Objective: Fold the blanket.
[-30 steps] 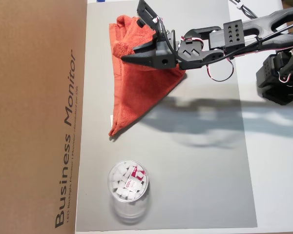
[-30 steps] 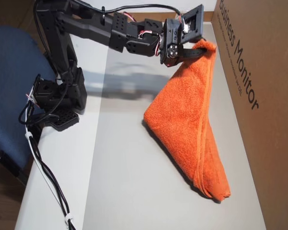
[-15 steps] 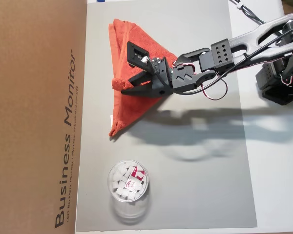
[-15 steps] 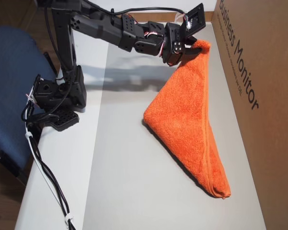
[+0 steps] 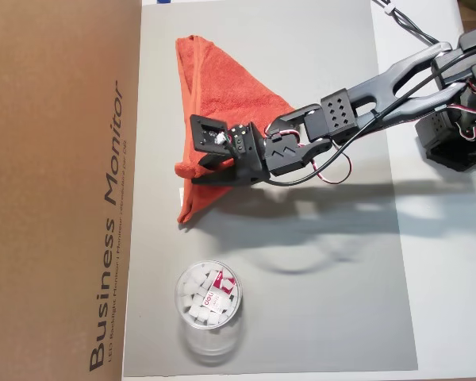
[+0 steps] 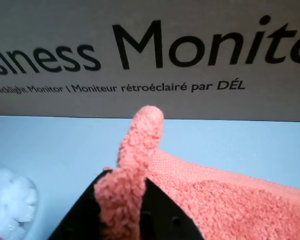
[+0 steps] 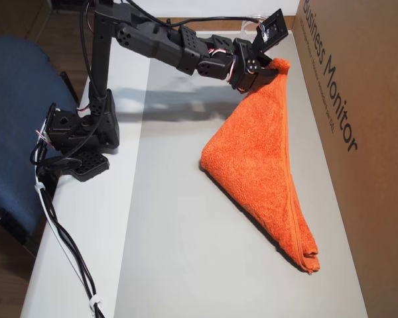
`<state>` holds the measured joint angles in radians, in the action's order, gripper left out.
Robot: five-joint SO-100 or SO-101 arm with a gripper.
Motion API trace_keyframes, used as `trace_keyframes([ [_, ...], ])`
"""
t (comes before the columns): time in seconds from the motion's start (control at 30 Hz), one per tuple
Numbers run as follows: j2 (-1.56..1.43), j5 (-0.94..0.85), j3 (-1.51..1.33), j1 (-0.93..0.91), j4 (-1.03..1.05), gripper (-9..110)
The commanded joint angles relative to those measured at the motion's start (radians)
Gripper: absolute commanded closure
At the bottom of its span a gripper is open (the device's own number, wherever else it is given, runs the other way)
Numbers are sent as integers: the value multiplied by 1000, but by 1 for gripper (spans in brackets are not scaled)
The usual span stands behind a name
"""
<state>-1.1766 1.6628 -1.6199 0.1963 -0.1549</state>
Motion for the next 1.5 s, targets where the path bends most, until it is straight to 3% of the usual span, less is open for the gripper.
trace_keyframes([
  [0.0,11,-14,71,21,-20,102],
  [1.37,330,-66,250,49,-5,101],
  [1.47,331,-150,247,54,-3,101],
])
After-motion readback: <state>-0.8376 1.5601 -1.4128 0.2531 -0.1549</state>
